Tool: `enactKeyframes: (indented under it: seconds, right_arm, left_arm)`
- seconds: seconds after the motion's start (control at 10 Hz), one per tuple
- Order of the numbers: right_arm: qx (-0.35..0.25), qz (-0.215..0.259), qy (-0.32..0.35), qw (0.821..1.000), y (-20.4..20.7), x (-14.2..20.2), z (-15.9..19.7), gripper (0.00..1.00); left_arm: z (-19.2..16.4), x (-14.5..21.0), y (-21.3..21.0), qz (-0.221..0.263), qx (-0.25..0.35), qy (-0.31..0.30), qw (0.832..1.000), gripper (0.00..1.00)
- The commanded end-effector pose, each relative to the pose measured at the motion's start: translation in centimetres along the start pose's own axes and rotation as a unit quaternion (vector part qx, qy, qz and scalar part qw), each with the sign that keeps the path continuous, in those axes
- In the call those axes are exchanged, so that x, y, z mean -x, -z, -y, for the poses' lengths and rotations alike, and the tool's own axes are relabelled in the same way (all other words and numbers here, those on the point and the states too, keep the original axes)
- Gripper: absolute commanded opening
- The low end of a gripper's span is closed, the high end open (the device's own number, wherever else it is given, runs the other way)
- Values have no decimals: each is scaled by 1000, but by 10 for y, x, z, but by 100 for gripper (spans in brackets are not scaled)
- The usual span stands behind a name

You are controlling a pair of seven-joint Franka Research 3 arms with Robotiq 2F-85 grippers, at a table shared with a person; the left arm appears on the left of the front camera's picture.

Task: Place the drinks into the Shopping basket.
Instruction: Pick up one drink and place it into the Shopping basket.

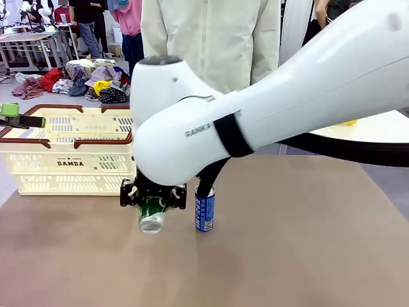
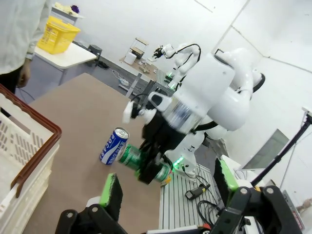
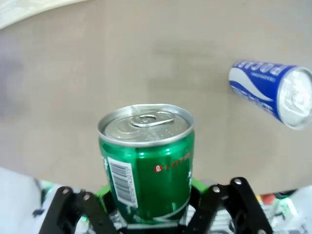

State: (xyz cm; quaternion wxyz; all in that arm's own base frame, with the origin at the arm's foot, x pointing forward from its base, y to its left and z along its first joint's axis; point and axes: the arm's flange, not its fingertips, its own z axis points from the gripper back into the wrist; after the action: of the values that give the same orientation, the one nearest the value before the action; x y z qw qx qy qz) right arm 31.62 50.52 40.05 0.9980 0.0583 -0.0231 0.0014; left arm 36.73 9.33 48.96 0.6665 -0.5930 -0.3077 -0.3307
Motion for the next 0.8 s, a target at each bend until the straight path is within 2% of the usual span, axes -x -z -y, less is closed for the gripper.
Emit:
enactKeyframes:
  seconds: [0.0,0.4,0.7]
  right_arm:
    - [22,-4,13,1000,17,-12,-38,0]
    - [44,-43,29,998,67,-36,-39,0]
    - [65,-51,38,996,88,-49,-34,0]
  left_arm:
    - [2,-1,-1,0,-1,1,1000,100]
    - [2,-1,-1,0,-1,1,1000,100]
    - [2,-1,-1,0,-1,1,1000,100]
